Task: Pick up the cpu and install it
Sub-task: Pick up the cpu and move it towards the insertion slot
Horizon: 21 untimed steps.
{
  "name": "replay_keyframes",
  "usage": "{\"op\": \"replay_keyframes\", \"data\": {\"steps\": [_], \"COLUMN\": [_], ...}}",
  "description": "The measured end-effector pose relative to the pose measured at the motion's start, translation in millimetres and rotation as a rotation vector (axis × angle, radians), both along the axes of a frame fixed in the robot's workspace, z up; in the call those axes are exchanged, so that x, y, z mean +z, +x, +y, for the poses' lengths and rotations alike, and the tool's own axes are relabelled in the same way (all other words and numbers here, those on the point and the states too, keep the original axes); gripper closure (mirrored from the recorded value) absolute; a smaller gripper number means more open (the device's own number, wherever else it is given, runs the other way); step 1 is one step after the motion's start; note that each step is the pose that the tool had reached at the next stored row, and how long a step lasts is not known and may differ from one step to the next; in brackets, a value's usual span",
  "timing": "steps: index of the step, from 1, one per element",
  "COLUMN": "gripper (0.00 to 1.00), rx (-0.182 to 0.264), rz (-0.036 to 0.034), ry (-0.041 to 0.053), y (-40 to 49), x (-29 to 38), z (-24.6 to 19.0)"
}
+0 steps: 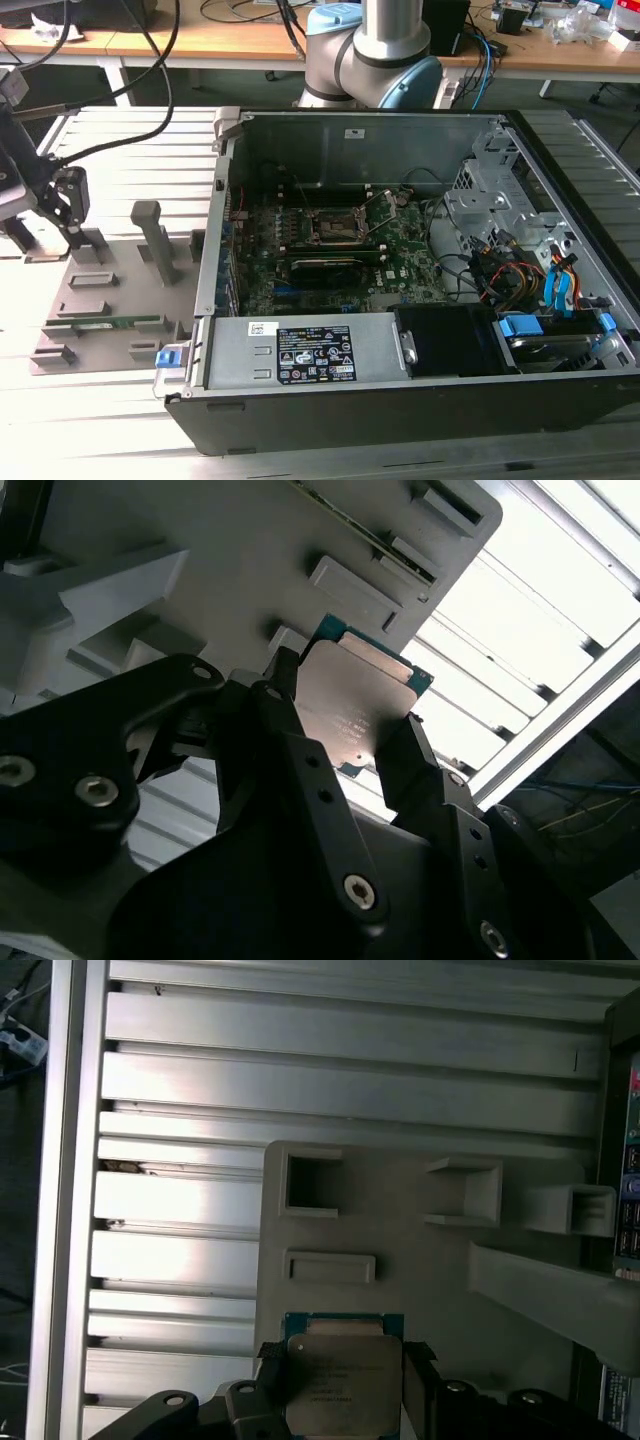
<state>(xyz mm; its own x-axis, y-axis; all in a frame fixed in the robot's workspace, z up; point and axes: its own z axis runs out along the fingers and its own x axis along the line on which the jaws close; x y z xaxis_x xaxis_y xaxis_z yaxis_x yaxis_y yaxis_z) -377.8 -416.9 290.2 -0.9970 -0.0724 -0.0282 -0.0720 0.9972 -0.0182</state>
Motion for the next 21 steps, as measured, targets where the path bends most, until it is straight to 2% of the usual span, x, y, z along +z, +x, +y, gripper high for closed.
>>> {"op": "replay_keyframes", "data": {"steps": [8,21], "gripper": [0.45,0.45], "rx": [0.0,0.0], "rz": [0.0,0.0], "ry": [-0.0002,-0.0002], "y": [0.0,0.0], "x": [6.8,25.9], "z": [0.1,0.1]}}
